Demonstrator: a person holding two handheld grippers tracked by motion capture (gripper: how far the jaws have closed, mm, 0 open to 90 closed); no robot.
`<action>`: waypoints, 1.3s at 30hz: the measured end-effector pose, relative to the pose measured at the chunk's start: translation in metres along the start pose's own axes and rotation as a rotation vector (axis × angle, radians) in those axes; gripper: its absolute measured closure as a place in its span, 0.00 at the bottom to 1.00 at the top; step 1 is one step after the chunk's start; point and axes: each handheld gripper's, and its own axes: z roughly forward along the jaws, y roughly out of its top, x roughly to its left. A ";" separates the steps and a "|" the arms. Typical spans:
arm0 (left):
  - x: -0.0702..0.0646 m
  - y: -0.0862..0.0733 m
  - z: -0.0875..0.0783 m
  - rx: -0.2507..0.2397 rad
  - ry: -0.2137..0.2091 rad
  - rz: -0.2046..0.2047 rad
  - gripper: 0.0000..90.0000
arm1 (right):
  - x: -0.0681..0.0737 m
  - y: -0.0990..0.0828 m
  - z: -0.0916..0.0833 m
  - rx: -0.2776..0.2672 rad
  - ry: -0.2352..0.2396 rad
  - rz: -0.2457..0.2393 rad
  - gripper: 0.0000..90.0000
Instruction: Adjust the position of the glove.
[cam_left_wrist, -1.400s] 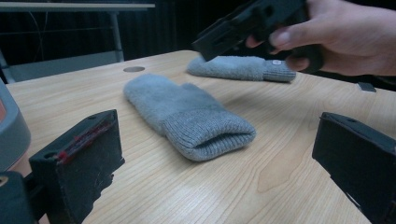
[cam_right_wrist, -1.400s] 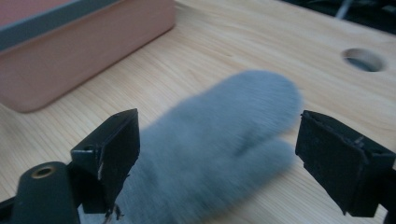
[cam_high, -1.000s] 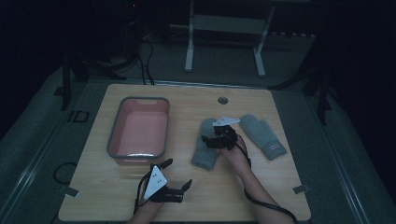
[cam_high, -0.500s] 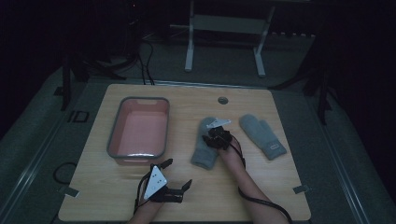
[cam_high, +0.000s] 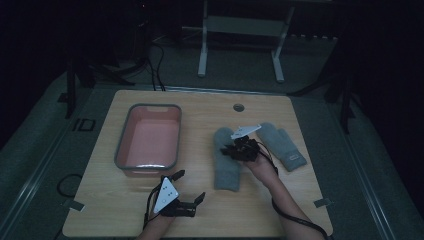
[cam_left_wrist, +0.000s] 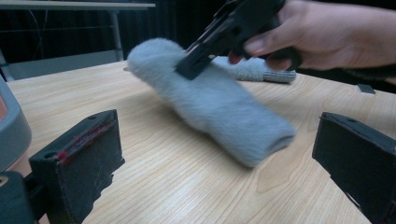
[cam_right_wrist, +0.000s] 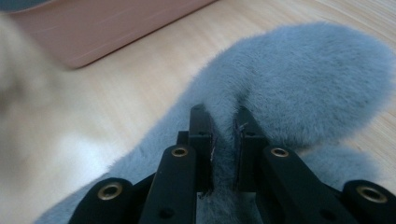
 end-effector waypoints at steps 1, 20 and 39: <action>0.000 0.000 0.000 0.000 0.000 0.000 0.02 | 0.001 -0.001 -0.005 0.002 0.004 -0.006 0.90; 0.000 0.000 0.000 0.000 0.000 -0.001 0.02 | -0.015 -0.042 0.018 0.075 0.016 0.006 0.37; 0.000 0.000 0.000 -0.001 -0.001 -0.002 0.02 | -0.028 -0.041 -0.060 -0.069 -0.123 0.056 0.36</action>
